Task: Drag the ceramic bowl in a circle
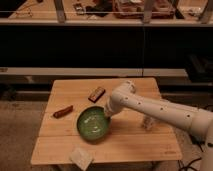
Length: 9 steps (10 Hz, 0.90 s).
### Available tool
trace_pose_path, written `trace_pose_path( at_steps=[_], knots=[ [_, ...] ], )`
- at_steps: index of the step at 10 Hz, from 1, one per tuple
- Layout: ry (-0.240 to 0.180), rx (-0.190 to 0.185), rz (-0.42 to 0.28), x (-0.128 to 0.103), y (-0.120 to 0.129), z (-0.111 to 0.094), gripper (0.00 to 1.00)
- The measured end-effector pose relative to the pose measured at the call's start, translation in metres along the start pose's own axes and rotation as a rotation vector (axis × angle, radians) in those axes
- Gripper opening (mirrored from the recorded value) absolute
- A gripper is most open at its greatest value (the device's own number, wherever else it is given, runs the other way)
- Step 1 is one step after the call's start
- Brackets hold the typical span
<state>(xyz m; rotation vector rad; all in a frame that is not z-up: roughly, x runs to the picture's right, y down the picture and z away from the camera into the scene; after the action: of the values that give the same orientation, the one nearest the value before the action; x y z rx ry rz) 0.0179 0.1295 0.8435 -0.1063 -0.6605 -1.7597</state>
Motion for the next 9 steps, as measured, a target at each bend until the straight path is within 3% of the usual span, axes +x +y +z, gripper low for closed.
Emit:
trace_pose_path(
  at_steps=[2,4,6,9],
  knots=[
    [0.025,0.005,0.010,0.026,0.015,-0.007,0.00],
    [0.040,-0.001,0.040,0.038,0.038,-0.014,0.00],
    [0.036,-0.025,0.112,0.028,0.081,-0.021,0.00],
    [0.032,-0.053,0.207,-0.002,0.122,-0.031,0.00]
  ],
)
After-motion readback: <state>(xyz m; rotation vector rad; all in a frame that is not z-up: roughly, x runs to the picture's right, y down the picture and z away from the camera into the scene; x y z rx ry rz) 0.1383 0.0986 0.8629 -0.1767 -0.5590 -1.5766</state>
